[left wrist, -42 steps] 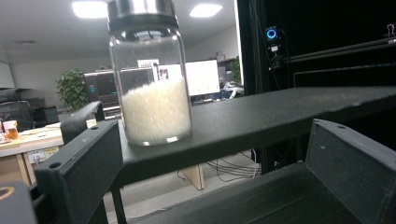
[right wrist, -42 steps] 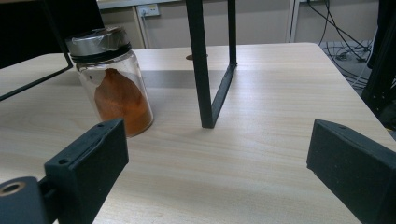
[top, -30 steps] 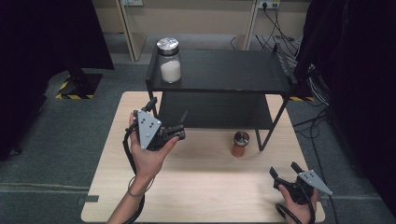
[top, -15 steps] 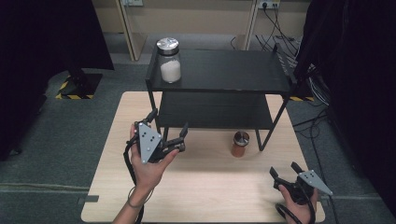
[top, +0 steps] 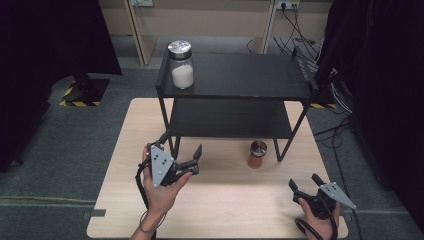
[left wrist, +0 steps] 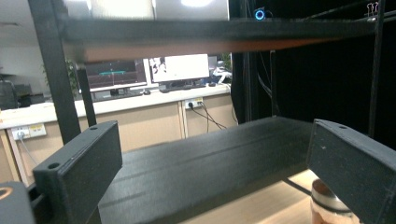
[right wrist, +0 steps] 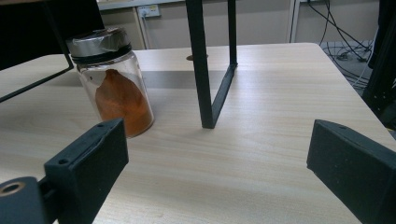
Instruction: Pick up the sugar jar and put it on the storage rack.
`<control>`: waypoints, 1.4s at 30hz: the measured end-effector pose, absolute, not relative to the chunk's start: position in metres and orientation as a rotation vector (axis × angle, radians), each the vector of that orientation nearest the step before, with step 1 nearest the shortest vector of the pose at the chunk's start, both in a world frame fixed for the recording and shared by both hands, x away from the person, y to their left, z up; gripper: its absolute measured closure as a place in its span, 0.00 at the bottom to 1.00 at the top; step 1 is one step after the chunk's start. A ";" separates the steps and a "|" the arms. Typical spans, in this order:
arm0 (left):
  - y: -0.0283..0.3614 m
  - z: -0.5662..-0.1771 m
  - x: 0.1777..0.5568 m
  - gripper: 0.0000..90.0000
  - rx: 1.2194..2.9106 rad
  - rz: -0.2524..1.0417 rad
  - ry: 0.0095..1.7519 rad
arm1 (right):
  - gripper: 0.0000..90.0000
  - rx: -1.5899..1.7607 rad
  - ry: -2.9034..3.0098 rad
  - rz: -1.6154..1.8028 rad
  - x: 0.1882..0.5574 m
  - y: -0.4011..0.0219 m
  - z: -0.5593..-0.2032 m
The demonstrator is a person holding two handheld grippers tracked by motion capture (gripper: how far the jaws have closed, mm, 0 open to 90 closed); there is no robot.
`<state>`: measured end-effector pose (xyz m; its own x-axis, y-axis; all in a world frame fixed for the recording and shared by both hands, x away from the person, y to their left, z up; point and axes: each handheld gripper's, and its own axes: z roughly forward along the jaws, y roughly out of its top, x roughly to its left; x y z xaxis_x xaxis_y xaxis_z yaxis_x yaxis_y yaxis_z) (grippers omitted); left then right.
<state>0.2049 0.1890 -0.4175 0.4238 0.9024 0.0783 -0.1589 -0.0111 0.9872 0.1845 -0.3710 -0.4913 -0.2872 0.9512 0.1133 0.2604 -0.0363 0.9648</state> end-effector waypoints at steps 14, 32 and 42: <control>0.195 -0.450 0.198 0.03 1.335 0.931 0.806 | 0.06 1.294 1.594 1.357 0.184 -0.370 -0.491; 0.202 -0.482 0.200 0.02 1.394 0.893 0.905 | 0.06 1.292 1.597 1.356 0.185 -0.370 -0.491; 0.207 -0.498 0.201 0.02 1.419 0.859 0.962 | 0.06 1.292 1.600 1.355 0.185 -0.370 -0.491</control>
